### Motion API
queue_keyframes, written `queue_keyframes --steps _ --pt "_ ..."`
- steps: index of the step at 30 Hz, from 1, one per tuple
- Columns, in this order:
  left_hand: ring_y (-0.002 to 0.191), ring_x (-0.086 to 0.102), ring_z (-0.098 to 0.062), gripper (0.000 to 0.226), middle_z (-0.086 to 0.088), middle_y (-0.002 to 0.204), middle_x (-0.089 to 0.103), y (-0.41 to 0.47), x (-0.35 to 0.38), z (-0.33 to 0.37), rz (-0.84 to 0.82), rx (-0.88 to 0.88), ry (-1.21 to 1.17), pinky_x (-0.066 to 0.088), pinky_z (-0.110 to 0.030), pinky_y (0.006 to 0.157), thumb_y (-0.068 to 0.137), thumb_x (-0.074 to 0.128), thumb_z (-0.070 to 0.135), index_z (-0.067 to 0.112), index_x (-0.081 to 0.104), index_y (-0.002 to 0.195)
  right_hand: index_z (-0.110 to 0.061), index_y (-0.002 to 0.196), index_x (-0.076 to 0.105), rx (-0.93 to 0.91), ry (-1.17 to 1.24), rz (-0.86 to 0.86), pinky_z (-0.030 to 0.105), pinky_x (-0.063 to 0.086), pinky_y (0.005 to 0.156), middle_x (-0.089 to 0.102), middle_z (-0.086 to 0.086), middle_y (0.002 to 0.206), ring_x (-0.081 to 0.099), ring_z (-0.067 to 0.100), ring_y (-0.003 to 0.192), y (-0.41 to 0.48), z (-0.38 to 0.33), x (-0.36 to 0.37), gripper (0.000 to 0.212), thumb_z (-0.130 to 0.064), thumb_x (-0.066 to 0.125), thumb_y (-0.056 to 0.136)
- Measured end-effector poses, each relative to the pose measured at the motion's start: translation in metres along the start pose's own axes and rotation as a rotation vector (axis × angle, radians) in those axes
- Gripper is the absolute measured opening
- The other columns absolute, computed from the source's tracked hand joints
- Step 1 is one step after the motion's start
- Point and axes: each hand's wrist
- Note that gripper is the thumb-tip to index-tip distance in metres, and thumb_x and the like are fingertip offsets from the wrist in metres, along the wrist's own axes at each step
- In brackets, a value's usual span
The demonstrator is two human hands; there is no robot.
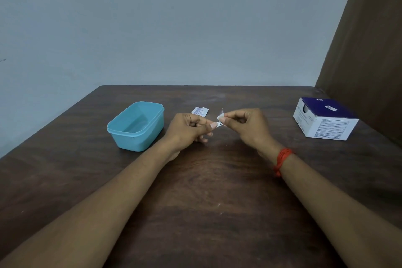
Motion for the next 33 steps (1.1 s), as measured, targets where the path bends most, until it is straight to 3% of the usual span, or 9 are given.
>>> queue_keyframes --steps 3,6,9,14,17,20,24,29,33 --pt "0.054 0.061 -0.002 0.011 0.001 0.063 0.071 0.0 0.0 -0.002 -0.031 0.018 0.031 0.056 -0.021 0.059 0.085 0.079 0.015 0.008 0.078 0.093 -0.034 0.076 0.079 0.037 0.089 0.043 0.032 0.054 0.071 0.078 -0.007 0.08 0.063 0.009 0.073 0.0 -0.004 0.0 0.007 -0.032 0.084 0.08" --pt "0.054 0.06 -0.002 0.012 0.001 0.063 0.07 0.001 0.0 -0.003 -0.044 0.025 0.047 0.057 -0.022 0.059 0.084 0.08 0.014 0.007 0.078 0.094 -0.041 0.073 0.077 -0.006 0.072 0.096 0.026 0.046 0.061 0.076 -0.01 0.077 0.051 0.003 0.063 0.001 -0.008 -0.002 0.01 -0.038 0.082 0.081" --pt "0.055 0.061 -0.002 0.013 0.0 0.062 0.069 0.001 0.0 -0.004 -0.045 0.03 0.044 0.056 -0.022 0.059 0.084 0.08 0.014 0.005 0.078 0.093 -0.029 0.078 0.08 0.041 0.057 0.012 0.021 0.042 0.058 0.069 -0.011 0.066 0.046 0.003 0.058 -0.001 -0.008 -0.001 0.007 -0.036 0.082 0.081" --pt "0.062 0.066 -0.005 0.012 -0.004 0.065 0.069 0.002 0.0 -0.004 -0.048 0.038 0.055 0.055 -0.021 0.059 0.084 0.08 0.015 0.005 0.078 0.092 -0.019 0.088 0.081 0.142 0.112 -0.116 0.012 0.044 0.06 0.074 -0.011 0.069 0.055 -0.005 0.06 -0.004 -0.01 -0.006 0.01 -0.027 0.083 0.082" --pt "0.069 0.069 -0.007 0.011 -0.005 0.069 0.07 0.002 0.0 -0.004 -0.053 0.05 0.066 0.055 -0.021 0.061 0.085 0.078 0.016 0.008 0.078 0.093 -0.017 0.09 0.081 0.089 0.147 -0.055 0.027 0.047 0.07 0.077 0.011 0.087 0.056 0.01 0.073 -0.003 -0.014 -0.006 0.013 -0.027 0.083 0.081" --pt "0.074 0.07 -0.009 0.006 -0.008 0.073 0.068 0.001 0.0 -0.003 -0.062 0.063 0.086 0.057 -0.023 0.063 0.086 0.078 0.015 0.012 0.078 0.091 -0.015 0.091 0.081 0.064 0.177 -0.049 0.032 0.048 0.074 0.076 0.016 0.092 0.057 0.016 0.077 -0.004 -0.016 -0.004 0.014 -0.026 0.083 0.082" --pt "0.073 0.068 -0.011 0.003 -0.005 0.069 0.068 0.001 0.001 -0.003 -0.046 0.079 0.112 0.056 -0.023 0.062 0.086 0.078 0.015 0.015 0.079 0.088 -0.017 0.088 0.08 0.066 0.169 -0.047 0.033 0.051 0.076 0.078 0.01 0.091 0.06 0.014 0.079 -0.003 -0.014 -0.004 0.011 -0.026 0.083 0.082" --pt "0.066 0.063 -0.008 0.004 -0.001 0.066 0.069 0.001 0.001 -0.004 -0.024 0.095 0.148 0.054 -0.021 0.06 0.086 0.079 0.014 0.013 0.08 0.089 -0.023 0.081 0.08 0.13 0.042 -0.15 0.016 0.048 0.068 0.076 -0.009 0.076 0.063 -0.002 0.069 -0.001 -0.008 -0.007 0.004 -0.026 0.083 0.081" --pt "0.068 0.061 -0.013 0.003 0.0 0.067 0.07 0.001 0.001 -0.003 -0.043 0.111 0.201 0.056 -0.024 0.063 0.086 0.079 0.015 0.014 0.079 0.089 -0.021 0.083 0.081 0.08 0.041 -0.077 0.016 0.046 0.064 0.077 -0.007 0.077 0.059 -0.002 0.064 0.0 -0.009 -0.007 0.009 -0.028 0.085 0.079"
Point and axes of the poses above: each hand's wrist, its own y-axis towards the middle knuckle, its own x-axis out of the palm, z = x × y
